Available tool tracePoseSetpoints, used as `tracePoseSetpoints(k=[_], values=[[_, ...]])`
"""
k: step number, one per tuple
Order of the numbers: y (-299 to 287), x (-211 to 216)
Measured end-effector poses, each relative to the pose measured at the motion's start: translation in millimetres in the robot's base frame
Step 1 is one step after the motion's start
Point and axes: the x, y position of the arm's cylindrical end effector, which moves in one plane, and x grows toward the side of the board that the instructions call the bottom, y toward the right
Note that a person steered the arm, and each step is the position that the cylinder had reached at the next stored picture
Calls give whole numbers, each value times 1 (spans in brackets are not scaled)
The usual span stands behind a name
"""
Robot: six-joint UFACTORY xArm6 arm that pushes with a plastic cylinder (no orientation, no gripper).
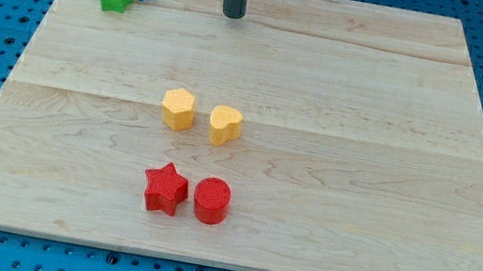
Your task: Move the red star above the red circle
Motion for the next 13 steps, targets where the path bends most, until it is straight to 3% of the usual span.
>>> tracePoseSetpoints(k=[2, 3, 4, 6, 7, 8, 9, 10, 11, 13], values=[[35, 12], [100, 89], [109, 174], [28, 171], [34, 202], [66, 193], [121, 232], [156, 303], [113, 361], [-44, 343]])
